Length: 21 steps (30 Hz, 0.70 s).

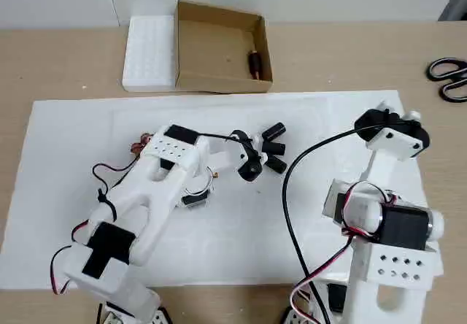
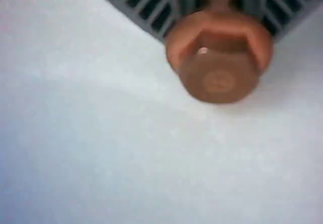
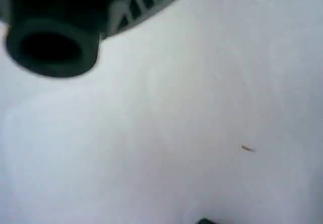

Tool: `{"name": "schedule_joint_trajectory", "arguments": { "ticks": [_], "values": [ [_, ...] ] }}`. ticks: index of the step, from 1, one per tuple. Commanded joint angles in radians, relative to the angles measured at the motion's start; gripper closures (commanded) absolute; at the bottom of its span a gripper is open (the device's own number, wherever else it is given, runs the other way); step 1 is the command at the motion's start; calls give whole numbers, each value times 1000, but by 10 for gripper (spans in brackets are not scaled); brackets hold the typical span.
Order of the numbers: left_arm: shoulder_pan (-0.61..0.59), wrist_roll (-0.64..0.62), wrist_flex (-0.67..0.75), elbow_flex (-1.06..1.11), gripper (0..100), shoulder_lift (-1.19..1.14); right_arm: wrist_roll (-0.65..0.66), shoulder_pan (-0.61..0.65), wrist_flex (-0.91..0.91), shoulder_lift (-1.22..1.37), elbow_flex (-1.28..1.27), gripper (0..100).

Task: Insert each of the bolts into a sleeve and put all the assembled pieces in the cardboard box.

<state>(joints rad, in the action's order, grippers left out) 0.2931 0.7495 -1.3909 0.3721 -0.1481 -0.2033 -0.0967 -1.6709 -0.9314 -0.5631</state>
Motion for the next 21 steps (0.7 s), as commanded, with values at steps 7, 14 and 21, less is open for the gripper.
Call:
{"name": "schedule_joint_trajectory", "arguments": {
  "ticks": [7,14,21],
  "values": [
    [-9,-32,-169,-286,994,11,9,-4,2,-18,2,996],
    [-9,-157,-279,-522,994,11,9,-4,5,-18,6,996],
    [-20,-161,-362,-788,994,14,49,-2,27,-18,8,996]
  ]
}}
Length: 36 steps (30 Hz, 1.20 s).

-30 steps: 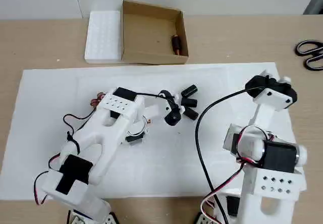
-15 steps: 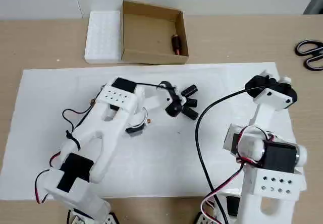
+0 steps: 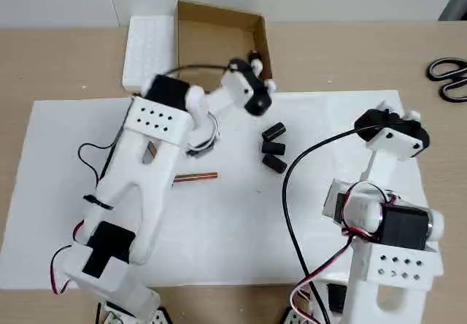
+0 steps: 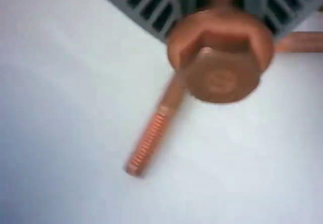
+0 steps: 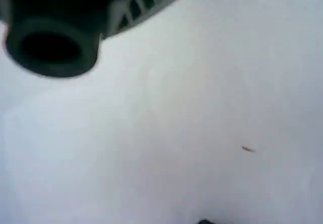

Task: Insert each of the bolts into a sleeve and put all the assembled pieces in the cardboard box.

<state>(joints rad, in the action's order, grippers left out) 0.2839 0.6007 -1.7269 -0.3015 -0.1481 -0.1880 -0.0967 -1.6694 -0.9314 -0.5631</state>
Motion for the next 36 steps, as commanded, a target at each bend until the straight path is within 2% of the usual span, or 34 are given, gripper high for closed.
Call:
{"name": "schedule_joint_trajectory", "arguments": {
  "ticks": [1,5,11,16,21,27,31,36],
  "values": [
    [-12,-12,-26,-137,994,20,46,-2,33,-18,8,996],
    [-18,-74,-26,-151,994,133,58,25,45,-18,38,996],
    [-9,-253,12,-159,994,345,54,203,61,-10,118,996],
    [-11,-569,89,-157,994,463,44,349,113,-18,118,996],
    [-11,-848,75,-157,994,534,-21,478,139,-18,120,996],
    [-11,-1086,74,-156,994,598,-107,630,182,-19,117,995],
    [-9,-1175,68,-142,994,628,-106,682,259,-76,115,995],
    [-3,-1188,71,21,994,744,-61,757,317,-225,18,995]
  ]
}}
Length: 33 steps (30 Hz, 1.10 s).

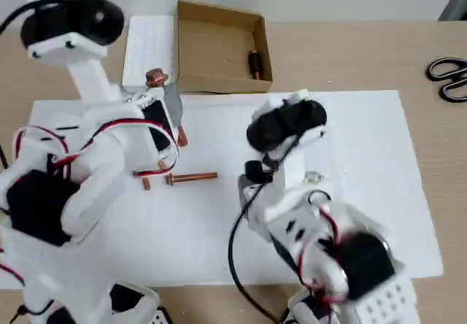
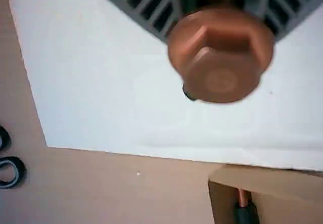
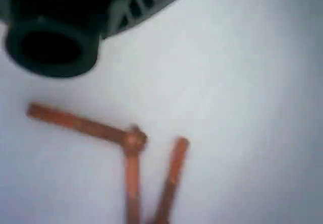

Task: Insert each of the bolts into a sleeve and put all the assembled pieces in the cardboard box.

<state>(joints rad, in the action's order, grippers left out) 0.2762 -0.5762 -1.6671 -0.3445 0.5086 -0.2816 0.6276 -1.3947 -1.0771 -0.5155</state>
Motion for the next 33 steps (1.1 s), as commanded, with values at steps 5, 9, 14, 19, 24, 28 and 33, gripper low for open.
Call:
{"name": "schedule_joint_trajectory", "arguments": {
  "ticks": [5,9,14,19,24,28,33],
  "values": [
    [5,-11,91,303,994,328,91,53,76,-274,-160,995],
    [5,-12,221,549,994,526,124,54,81,-381,-249,995],
    [5,-23,394,816,994,701,138,107,81,-460,-315,995],
    [92,-34,493,944,994,760,143,153,131,-486,-387,995],
    [147,-51,509,952,994,760,219,179,231,-501,-456,995],
    [175,-51,503,955,994,761,232,193,286,-507,-502,995],
    [190,-52,503,957,994,760,233,217,325,-507,-532,995]
  ]
}}
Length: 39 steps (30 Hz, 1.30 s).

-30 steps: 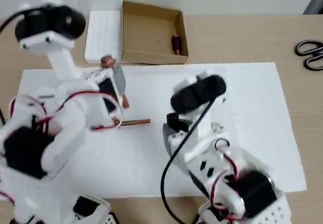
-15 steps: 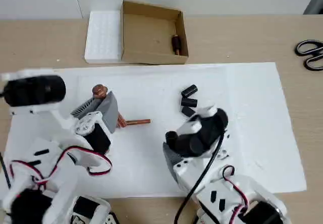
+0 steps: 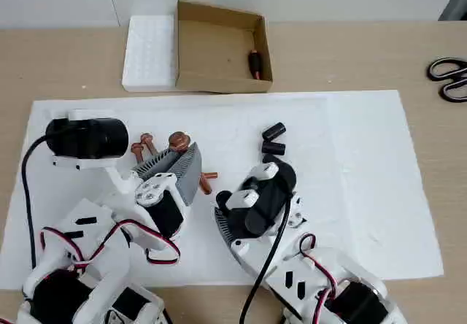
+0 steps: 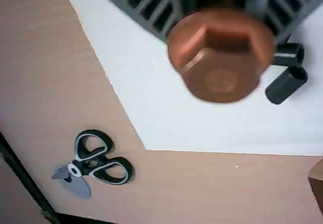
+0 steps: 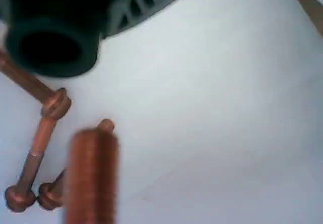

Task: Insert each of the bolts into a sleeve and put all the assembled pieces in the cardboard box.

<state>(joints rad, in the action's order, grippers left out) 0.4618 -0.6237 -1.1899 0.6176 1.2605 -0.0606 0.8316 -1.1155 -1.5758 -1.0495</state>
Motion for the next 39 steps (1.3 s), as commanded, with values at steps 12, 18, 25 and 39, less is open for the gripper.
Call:
{"name": "schedule_joint_trajectory", "arguments": {
  "ticks": [12,18,25,39],
  "values": [
    [58,-12,31,56,994,15,38,19,85,1,0,995],
    [64,-21,54,59,994,8,35,19,85,1,0,995],
    [64,-21,49,67,994,8,38,19,136,1,0,995],
    [219,-17,-87,107,994,9,40,15,134,1,6,995]
  ]
}}
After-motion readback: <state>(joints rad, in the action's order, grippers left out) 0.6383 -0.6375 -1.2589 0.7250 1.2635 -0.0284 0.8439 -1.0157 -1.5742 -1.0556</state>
